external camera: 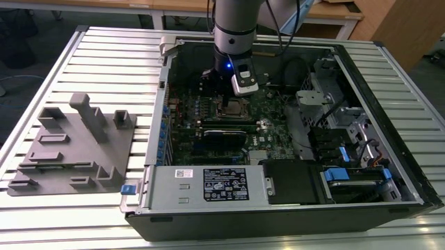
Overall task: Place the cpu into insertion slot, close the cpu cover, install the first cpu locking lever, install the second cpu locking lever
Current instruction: 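Close the cpu cover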
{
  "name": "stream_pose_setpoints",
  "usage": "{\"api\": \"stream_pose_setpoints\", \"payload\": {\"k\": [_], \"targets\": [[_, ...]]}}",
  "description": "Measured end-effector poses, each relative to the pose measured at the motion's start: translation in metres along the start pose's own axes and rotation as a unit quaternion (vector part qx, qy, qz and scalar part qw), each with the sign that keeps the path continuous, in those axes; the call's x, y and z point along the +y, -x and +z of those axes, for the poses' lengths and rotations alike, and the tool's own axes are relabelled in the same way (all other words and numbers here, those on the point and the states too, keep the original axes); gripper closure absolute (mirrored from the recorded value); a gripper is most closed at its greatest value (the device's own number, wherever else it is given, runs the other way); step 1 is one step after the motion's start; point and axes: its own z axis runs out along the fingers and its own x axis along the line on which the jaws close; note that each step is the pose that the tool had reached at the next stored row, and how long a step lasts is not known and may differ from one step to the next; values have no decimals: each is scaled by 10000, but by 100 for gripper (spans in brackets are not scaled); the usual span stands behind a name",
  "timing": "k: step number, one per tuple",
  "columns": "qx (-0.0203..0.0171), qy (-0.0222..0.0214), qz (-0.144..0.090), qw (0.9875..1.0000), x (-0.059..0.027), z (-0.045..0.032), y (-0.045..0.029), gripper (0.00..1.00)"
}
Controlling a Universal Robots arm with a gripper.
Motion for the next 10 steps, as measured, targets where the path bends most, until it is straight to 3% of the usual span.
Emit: {"api": "stream_pose_setpoints", "payload": {"k": [6,10], "targets": [[-15,4,-1,10000,-2,9,-6,89],[-68,16,-8,10000,-9,34,-29,89]]}}
